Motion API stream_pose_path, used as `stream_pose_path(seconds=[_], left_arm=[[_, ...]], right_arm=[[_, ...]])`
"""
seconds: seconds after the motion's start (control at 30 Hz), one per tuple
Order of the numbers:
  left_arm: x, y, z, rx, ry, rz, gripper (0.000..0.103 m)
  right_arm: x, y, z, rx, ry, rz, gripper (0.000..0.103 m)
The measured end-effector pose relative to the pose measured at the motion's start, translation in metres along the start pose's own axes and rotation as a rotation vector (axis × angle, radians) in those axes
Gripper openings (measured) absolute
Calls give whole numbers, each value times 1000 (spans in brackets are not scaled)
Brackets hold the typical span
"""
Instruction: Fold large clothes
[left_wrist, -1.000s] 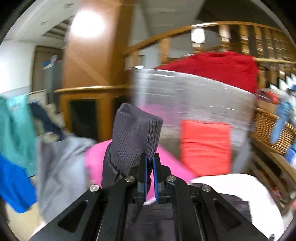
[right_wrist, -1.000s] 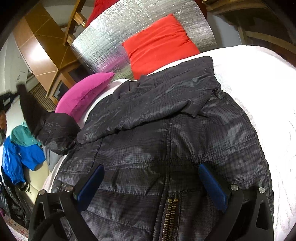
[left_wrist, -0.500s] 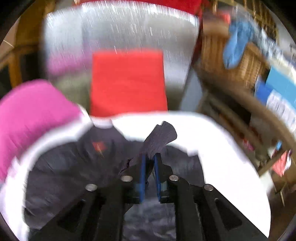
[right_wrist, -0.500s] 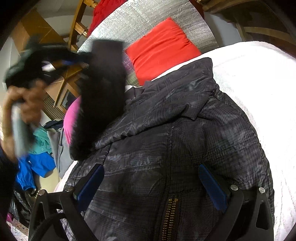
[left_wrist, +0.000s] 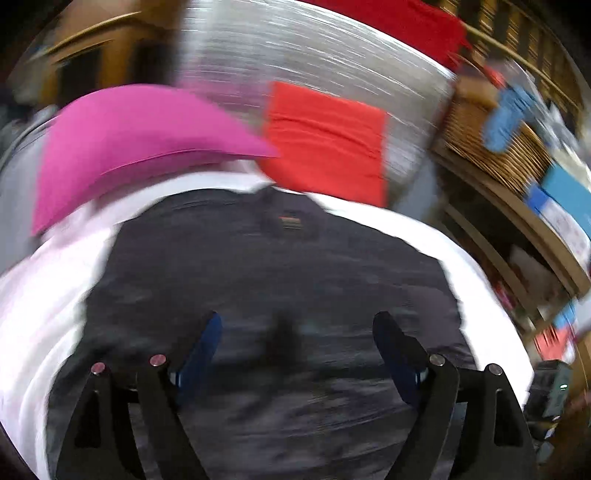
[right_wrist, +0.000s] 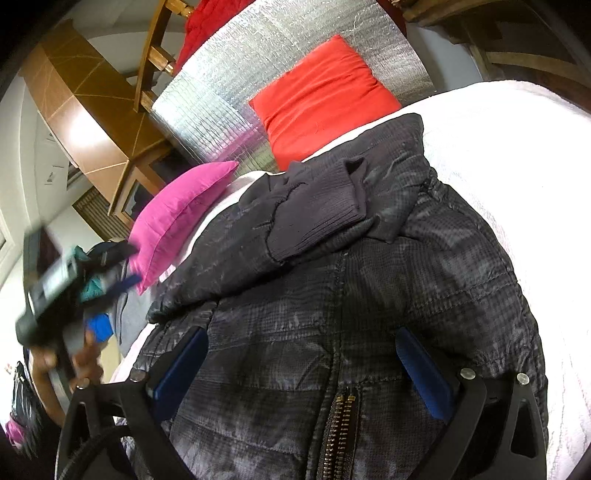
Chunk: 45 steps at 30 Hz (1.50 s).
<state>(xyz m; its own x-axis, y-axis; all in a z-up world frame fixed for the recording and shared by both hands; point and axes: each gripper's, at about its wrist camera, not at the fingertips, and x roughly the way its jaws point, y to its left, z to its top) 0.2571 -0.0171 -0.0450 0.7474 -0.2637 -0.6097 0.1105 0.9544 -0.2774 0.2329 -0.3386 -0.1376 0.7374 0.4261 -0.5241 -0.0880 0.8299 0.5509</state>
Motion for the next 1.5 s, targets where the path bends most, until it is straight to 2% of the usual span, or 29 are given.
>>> stream_pose_path(seconds=[0.07, 0.13, 0.17, 0.23, 0.3, 0.37, 0.43, 0.53, 0.67, 0.7, 0.73, 0.77, 0.83, 0.93, 1.07, 1.17, 1.23, 1.27, 1.3, 1.33, 1.43, 1.5], left_arm=[[-5, 41, -8, -112, -22, 64, 84], [-10, 73, -13, -209, -35, 90, 84], [-13, 89, -14, -263, -48, 94, 84], [-14, 108, -12, -335, -61, 119, 84], [-17, 118, -5, -378, -75, 126, 84], [-20, 127, -5, -420, -74, 126, 84], [-22, 132, -7, -454, -54, 101, 84], [-26, 132, -7, -486, -47, 80, 84], [-26, 136, -6, -485, -45, 67, 84], [-26, 136, -7, -482, -39, 67, 84], [-25, 136, -7, -484, -33, 72, 84], [-26, 137, -7, -487, -31, 78, 84], [-27, 141, -7, -494, -36, 90, 84], [-31, 151, -7, -524, -55, 110, 84], [-30, 161, -9, -551, -58, 135, 84], [-24, 161, -9, -538, -45, 152, 84], [-21, 159, -10, -531, -37, 156, 84], [-19, 158, -10, -522, -29, 156, 84], [-18, 156, -11, -512, -23, 158, 84], [-17, 155, -11, -504, -21, 159, 84], [-12, 150, -12, -475, -10, 169, 84], [-8, 148, -12, -462, 2, 173, 84]], right_arm=[[1, 3, 2, 1, 18, -16, 103], [2, 6, 8, 18, 62, -38, 102], [2, 7, 15, 62, 86, -22, 101], [1, 6, 30, 195, 91, 95, 98], [5, 6, 48, 298, 61, 83, 98], [23, -1, 55, 403, 96, 80, 96], [38, -10, 56, 502, 107, 71, 76], [44, -10, 58, 556, 55, 62, 72], [53, -1, 63, 519, 51, -30, 72], [58, -1, 64, 522, 67, -46, 67], [62, 0, 67, 509, 77, -64, 45], [64, 4, 70, 479, 92, -111, 32], [61, 19, 78, 388, 90, -165, 17], [45, 69, 103, 154, 41, -265, 17], [27, 132, 125, -155, -60, -333, 14], [29, 132, 129, -249, -129, -414, 14], [48, 98, 126, -167, -63, -436, 14], [65, 69, 117, -77, 31, -417, 14], [75, 47, 106, -21, 85, -415, 13], [78, 33, 97, 12, 96, -408, 13], [69, 3, 88, 144, 72, -310, 14], [65, 12, 98, 100, 64, -324, 13]])
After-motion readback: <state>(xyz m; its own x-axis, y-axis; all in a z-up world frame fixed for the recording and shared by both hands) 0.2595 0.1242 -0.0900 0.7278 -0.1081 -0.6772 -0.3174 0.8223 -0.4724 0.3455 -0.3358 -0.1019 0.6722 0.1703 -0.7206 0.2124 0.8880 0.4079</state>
